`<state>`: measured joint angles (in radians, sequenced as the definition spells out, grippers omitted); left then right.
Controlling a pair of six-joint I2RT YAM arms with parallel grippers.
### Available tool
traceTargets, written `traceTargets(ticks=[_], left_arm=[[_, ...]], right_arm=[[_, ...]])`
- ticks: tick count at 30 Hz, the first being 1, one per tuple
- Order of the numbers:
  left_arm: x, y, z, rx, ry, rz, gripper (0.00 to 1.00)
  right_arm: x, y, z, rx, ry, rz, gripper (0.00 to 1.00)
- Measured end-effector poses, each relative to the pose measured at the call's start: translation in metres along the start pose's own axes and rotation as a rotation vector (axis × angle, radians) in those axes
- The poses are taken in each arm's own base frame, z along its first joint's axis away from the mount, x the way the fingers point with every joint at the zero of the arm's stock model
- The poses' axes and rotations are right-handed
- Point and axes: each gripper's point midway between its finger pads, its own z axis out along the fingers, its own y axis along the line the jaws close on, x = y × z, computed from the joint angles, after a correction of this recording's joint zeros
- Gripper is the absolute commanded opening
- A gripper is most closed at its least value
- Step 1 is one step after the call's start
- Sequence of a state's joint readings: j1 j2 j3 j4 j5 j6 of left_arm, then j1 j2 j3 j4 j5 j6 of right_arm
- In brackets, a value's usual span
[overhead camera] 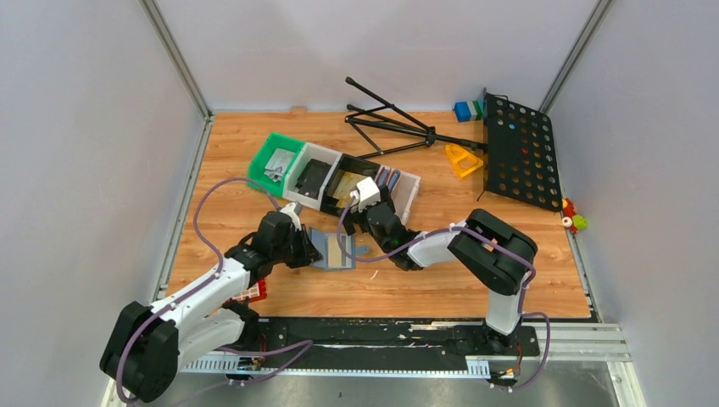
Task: Take the credit cards out of the card holder
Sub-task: Move the storage box to the center of the board.
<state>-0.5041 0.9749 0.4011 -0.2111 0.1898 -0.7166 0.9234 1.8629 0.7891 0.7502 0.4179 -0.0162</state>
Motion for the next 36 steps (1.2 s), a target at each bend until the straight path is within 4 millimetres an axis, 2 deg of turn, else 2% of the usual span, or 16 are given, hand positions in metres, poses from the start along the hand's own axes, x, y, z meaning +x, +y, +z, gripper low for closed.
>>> traceTargets(ticks=[3,6,11,14,16,20,24,29,34,36], left_arm=[[-0.005,0.001,0.002,-0.011,-0.003,-0.011,0.00],[-0.010,-0.002,0.002,-0.008,-0.009,-0.003,0.00],[-0.017,-0.005,0.004,-0.002,-0.018,0.016,0.00],[-0.018,-0.009,0.006,0.013,-0.011,0.021,0.00],[-0.019,-0.014,0.005,0.042,-0.008,0.024,0.00],[-0.017,-0.031,0.001,0.132,0.010,0.039,0.00],[-0.015,-0.041,-0.010,0.183,0.016,0.057,0.00],[-0.020,-0.044,-0.014,0.186,-0.001,0.061,0.00],[-0.021,-0.040,0.003,0.151,0.051,0.042,0.00],[-0.016,-0.039,0.010,0.152,0.078,0.034,0.00]], right_arm=[[-0.004,0.002,-0.002,-0.015,-0.003,0.015,1.00],[-0.020,0.004,-0.011,-0.049,-0.017,0.044,1.00],[-0.077,0.006,-0.040,-0.114,-0.087,0.137,1.00],[-0.092,0.008,-0.054,-0.142,-0.074,0.193,0.87],[-0.089,0.012,-0.059,-0.161,-0.017,0.225,0.84],[-0.064,0.023,-0.080,-0.219,0.124,0.299,0.87],[-0.049,0.022,-0.102,-0.241,0.188,0.345,0.87],[-0.041,0.023,-0.101,-0.261,0.242,0.350,0.83],[-0.032,0.034,-0.102,-0.297,0.317,0.394,0.83],[-0.027,0.030,-0.106,-0.277,0.333,0.410,0.83]])
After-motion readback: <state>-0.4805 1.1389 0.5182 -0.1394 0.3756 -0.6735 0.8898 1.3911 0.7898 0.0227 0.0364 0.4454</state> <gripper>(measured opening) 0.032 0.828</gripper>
